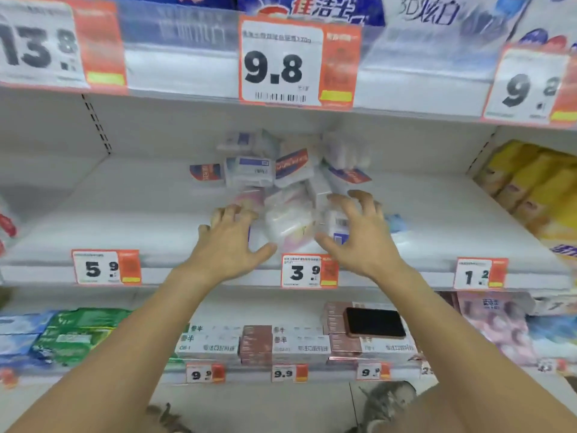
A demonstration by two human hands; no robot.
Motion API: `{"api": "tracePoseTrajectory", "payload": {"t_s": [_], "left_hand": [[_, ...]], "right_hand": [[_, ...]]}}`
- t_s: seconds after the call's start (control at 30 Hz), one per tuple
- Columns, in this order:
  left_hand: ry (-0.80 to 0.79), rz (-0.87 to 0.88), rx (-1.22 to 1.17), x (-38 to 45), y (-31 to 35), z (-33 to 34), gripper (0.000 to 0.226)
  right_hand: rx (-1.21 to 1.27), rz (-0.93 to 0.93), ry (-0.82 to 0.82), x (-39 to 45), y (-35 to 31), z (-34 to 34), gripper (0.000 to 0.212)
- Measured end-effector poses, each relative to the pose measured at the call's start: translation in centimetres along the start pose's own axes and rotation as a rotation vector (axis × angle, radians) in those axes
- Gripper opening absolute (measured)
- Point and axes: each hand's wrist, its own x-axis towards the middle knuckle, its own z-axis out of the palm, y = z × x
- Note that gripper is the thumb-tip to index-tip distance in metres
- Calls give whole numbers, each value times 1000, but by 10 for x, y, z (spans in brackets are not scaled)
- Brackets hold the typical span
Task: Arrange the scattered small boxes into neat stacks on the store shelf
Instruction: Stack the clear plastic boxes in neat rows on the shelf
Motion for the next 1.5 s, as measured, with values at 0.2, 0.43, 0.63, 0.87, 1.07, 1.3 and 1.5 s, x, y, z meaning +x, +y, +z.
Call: {"api": "tracePoseTrajectory", "payload": {"t_s": [0.2,0.43,0.63,0.87,1.07,1.3,1.5], "left_hand": [[-39,-85,-94,21,-26,-2,75],[-16,-199,-114,13,-6,-9,80],[-120,-307,-51,17,1,-22,95],[100,-316,-182,20,-4,-35,73],[524,-124,-559,-3,23,-37,38],[391,306,-463,-11,51,-11,36],[309,280,-226,-5,48,5,61]], "right_hand": [[39,25,-33,7,23,8,66],[239,-1,147,11,23,5,60],[388,-66,55,1,19,1,31],[730,4,109,-9,29,-9,38],[767,-189,91,-11,33,-6,32],[1178,10,213,-19,11,6,36],[1314,113,186,-24,3,7,42]]}}
